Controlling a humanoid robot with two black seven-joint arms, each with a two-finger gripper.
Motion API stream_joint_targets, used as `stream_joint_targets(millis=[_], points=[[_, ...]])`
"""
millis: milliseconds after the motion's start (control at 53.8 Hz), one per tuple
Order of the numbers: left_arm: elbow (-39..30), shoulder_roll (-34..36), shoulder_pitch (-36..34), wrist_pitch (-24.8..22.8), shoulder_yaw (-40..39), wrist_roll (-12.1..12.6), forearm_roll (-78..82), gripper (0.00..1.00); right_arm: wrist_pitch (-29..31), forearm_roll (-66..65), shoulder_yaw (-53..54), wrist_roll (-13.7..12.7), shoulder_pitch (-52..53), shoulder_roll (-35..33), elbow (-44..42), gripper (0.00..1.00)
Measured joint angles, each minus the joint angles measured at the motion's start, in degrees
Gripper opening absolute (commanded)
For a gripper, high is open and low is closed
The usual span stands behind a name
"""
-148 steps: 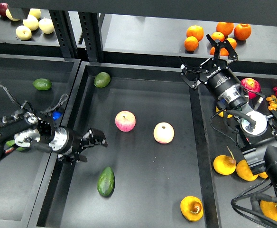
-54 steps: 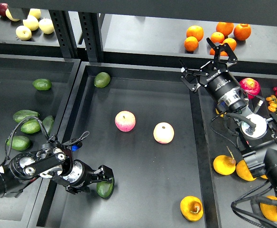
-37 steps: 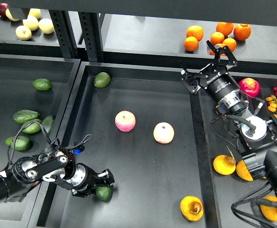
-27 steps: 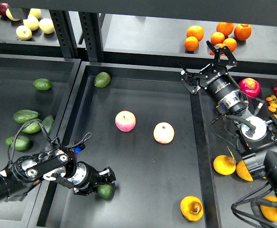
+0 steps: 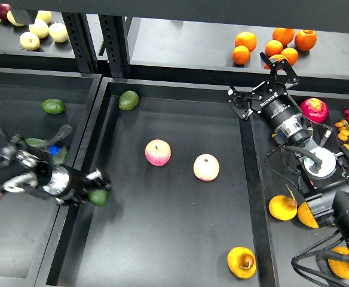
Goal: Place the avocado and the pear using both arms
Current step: 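Lift the avocado and carry it into the bin of avocados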
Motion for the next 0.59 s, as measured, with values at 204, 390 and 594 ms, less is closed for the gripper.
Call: stream_joint_targets(millis=[204,390,594], points=[[-0.65,7.79,-1.07,0.00,0.09,0.02,-1.69,0.40,0.00,0.00,-0.12,0.00,-0.11,0.00,-0.06,1.00],[-0.52,12.92,-0.54,-0.01,0.13,0.02,-1.75,0.41,0.00,0.00,-0.20,0.00,-0.11,0.00,0.07,1.00],[0.12,15.88,0.55,-0.01,0.02,0.01,-1.73,0.42,0.00,-0.07,-0.34,0.00,-0.11,0.00,0.07,1.00]])
